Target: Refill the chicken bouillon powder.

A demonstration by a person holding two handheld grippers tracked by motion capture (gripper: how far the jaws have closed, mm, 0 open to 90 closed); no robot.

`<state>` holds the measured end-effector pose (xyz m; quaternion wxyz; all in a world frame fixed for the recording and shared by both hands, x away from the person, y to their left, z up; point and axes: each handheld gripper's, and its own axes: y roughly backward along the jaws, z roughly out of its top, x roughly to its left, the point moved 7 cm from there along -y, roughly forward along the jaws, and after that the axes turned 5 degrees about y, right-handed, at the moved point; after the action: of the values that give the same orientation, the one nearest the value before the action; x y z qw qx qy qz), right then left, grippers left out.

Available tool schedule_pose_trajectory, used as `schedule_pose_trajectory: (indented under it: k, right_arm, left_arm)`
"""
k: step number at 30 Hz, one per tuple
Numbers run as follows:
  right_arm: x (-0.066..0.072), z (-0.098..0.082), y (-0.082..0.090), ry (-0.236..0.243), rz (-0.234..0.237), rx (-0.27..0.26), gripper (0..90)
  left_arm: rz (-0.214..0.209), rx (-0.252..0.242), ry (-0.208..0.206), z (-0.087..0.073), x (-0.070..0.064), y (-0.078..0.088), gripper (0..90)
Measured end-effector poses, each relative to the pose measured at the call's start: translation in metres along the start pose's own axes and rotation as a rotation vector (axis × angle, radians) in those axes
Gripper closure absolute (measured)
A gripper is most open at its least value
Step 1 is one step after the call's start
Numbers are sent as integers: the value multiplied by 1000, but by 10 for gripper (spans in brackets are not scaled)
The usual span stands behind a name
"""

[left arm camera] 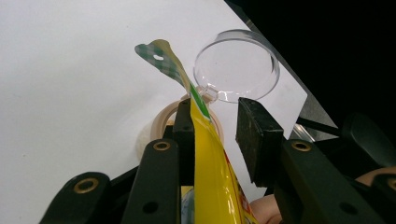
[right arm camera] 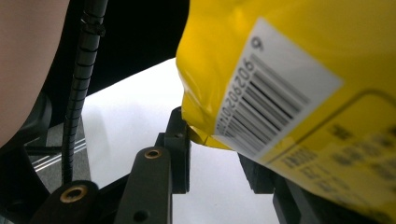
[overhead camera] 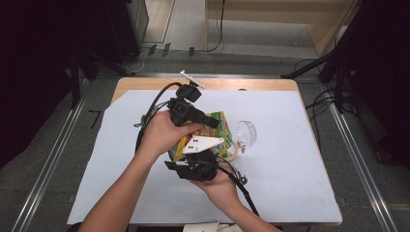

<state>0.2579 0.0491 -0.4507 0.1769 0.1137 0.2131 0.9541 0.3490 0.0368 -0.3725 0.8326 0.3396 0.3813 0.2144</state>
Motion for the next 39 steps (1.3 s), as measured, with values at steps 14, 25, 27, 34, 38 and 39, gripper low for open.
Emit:
schedule_pose_trajectory:
  k: [14, 25, 27, 34, 38, 39]
  right_arm:
    - [0, 0, 0, 0, -3, 0, 682]
    - [2, 3, 1, -11, -3, 0, 684]
    - [2, 4, 1, -9, -2, -1, 685]
    - [1, 2, 1, -6, -2, 1, 686]
    - [1, 2, 2, -6, -2, 2, 685]
    - [1, 2, 2, -6, -3, 2, 686]
  left_arm:
    - [3, -4, -6, 0, -1, 0, 699]
    - [-12, -5, -3, 1, -2, 2, 697]
    - [-9, -7, -3, 1, -2, 2, 696]
    - [-3, -5, -8, 1, -3, 1, 696]
    - [-4, -4, -10, 1, -3, 1, 696]
    - [-4, -6, -12, 1, -3, 1, 695]
